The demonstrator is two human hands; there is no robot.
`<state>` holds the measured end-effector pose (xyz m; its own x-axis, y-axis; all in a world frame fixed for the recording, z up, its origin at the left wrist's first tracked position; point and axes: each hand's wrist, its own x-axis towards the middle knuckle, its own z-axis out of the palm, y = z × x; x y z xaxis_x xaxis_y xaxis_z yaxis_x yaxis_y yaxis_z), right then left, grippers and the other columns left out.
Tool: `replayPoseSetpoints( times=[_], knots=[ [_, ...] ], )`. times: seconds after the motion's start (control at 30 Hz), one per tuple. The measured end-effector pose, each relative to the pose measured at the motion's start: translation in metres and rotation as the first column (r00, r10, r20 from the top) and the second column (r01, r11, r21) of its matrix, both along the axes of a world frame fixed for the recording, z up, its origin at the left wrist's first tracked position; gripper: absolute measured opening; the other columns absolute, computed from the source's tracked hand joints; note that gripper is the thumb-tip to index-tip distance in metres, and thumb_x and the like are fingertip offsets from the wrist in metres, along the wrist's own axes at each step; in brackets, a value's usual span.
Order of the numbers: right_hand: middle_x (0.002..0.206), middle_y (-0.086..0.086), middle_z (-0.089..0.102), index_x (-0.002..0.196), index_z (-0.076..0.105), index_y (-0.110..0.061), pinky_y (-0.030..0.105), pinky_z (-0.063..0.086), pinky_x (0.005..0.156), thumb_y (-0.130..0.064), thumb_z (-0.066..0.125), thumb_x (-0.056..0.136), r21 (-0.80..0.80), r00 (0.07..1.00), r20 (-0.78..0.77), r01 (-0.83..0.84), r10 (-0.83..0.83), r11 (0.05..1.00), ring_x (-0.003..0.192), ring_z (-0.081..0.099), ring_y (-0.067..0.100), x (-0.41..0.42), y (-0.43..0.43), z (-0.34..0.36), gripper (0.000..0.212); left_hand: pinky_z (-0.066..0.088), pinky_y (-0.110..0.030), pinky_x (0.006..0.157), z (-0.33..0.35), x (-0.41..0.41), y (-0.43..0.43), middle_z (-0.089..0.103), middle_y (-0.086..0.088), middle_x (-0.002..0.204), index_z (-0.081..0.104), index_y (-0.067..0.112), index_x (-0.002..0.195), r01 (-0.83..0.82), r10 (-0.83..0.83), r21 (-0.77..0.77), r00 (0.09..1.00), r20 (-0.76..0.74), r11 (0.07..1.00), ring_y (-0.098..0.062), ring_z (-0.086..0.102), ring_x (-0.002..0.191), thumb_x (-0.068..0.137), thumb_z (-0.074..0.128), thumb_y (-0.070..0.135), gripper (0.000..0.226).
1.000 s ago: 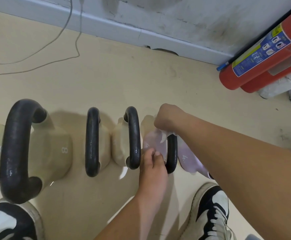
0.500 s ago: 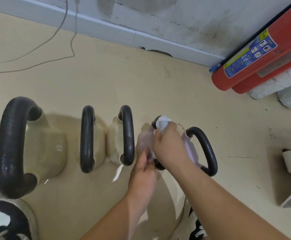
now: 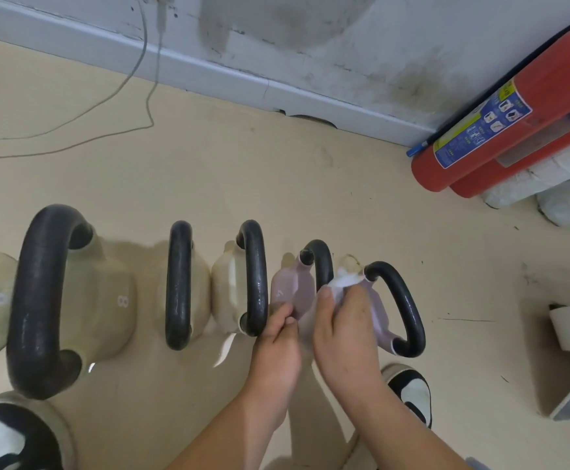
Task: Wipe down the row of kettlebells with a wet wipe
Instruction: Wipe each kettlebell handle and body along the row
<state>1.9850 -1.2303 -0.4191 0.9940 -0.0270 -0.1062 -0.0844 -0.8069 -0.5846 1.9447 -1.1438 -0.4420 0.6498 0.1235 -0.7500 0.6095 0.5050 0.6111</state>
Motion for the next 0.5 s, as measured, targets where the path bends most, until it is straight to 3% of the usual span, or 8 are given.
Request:
replayPoseSetpoints(
  times=[0.13,0.2,0.27,0.33,0.37,0.4,0.43,0.5],
  knots=[
    [0.088,0.0,0.047,0.083,0.042,-0.022,0.028,0.034,0.073,-0.028,0.04,0.11,-0.06,0.975,0.115,-0.185,0.191,0.981,0.083,0.043,0.016,0.058,0.012,0.024,0.028,0.034,-0.005,0.075,0.002,0.004,-0.004,0.059,0.021,0.122,0.061,0.03,0.131,-0.03,0.031,0.018,0.999,-0.018,0.999,0.014,0.049,0.099,0.107,0.045,0.02,0.03],
    [0.074,-0.001,0.042,0.071,0.037,-0.025,0.03,0.032,0.066,-0.03,0.038,0.11,-0.109,0.942,-0.008,-0.335,0.336,0.936,0.07,0.043,0.019,0.1,0.019,0.026,0.04,0.038,-0.011,0.076,0.002,0.005,-0.006,0.063,0.015,0.124,0.063,0.03,0.128,-0.021,0.022,0.022,0.999,-0.029,1.0,0.008,0.055,0.099,0.107,0.048,0.022,0.028],
    [0.071,0.001,0.042,0.068,0.041,-0.022,0.032,0.029,0.06,-0.031,0.043,0.109,-0.201,0.885,-0.249,-0.445,0.394,0.873,0.066,0.044,0.02,0.132,0.03,0.028,0.042,0.041,-0.02,0.083,0.001,0.006,-0.007,0.065,0.01,0.126,0.062,0.035,0.129,0.002,-0.001,0.045,1.0,-0.028,0.999,0.001,0.058,0.1,0.107,0.047,0.025,0.028],
    [0.084,0.003,0.058,0.085,0.061,-0.018,0.031,0.039,0.063,-0.025,0.052,0.105,-0.272,0.813,-0.442,-0.524,0.378,0.807,0.08,0.056,0.025,0.152,0.042,0.025,0.023,0.041,-0.025,0.089,-0.002,0.006,-0.008,0.064,0.015,0.125,0.059,0.043,0.129,0.037,-0.035,0.068,0.999,-0.023,0.997,0.002,0.058,0.105,0.107,0.046,0.03,0.028],
    [0.1,0.003,0.064,0.107,0.068,-0.021,0.03,0.045,0.071,-0.02,0.055,0.102,-0.29,0.78,-0.505,-0.556,0.369,0.779,0.093,0.061,0.025,0.157,0.049,0.024,0.014,0.04,-0.026,0.091,-0.003,0.006,-0.009,0.063,0.019,0.124,0.057,0.047,0.127,0.057,-0.055,0.074,0.998,-0.027,0.996,0.002,0.057,0.108,0.107,0.046,0.032,0.028],
    [0.113,0.002,0.064,0.125,0.066,-0.025,0.03,0.049,0.078,-0.014,0.056,0.098,-0.301,0.752,-0.552,-0.582,0.359,0.756,0.103,0.063,0.025,0.158,0.056,0.025,0.031,0.039,-0.026,0.094,-0.004,0.005,-0.009,0.061,0.021,0.123,0.055,0.05,0.124,0.067,-0.064,0.074,0.997,-0.037,0.995,0.001,0.056,0.11,0.106,0.047,0.032,0.026],
    [0.118,0.002,0.064,0.132,0.064,-0.027,0.03,0.05,0.081,-0.009,0.057,0.096,-0.309,0.728,-0.586,-0.607,0.356,0.732,0.107,0.063,0.025,0.157,0.062,0.025,0.041,0.037,-0.025,0.095,-0.004,0.005,-0.009,0.06,0.024,0.12,0.053,0.053,0.12,0.066,-0.063,0.072,0.997,-0.04,0.995,0.0,0.056,0.112,0.106,0.047,0.031,0.026],
    [0.117,0.003,0.071,0.122,0.072,-0.02,0.03,0.052,0.08,-0.008,0.059,0.092,-0.36,0.699,-0.63,-0.649,0.339,0.67,0.105,0.065,0.025,0.158,0.069,0.023,0.035,0.036,-0.024,0.096,-0.005,0.005,-0.008,0.058,0.028,0.119,0.052,0.053,0.117,0.051,-0.048,0.063,0.998,-0.041,0.997,0.003,0.055,0.112,0.106,0.049,0.028,0.028]
  ],
)
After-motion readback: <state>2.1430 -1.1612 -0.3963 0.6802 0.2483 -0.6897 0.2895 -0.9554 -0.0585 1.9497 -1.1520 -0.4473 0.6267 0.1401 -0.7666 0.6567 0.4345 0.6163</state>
